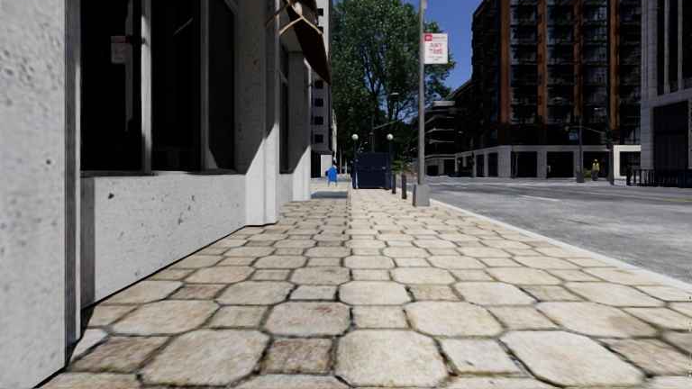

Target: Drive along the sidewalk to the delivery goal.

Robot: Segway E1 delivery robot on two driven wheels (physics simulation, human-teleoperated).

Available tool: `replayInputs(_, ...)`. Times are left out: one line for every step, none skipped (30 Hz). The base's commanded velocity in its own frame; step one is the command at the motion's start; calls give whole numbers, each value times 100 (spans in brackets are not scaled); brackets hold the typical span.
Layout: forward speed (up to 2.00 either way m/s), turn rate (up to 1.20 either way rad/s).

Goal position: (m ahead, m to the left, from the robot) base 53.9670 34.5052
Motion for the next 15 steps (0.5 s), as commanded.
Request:
replayInputs(200, 0)
replayInputs(200, 0)
replayInputs(200, 0)
replayInputs(200, 0)
replayInputs(200, 0)
replayInputs(200, 0)
replayInputs(200, 0)
replayInputs(200, 0)
replayInputs(200, 0)
replayInputs(200, 0)
replayInputs(200, 0)
replayInputs(200, 0)
replayInputs(200, 0)
replayInputs(200, 0)
replayInputs(200, 0)
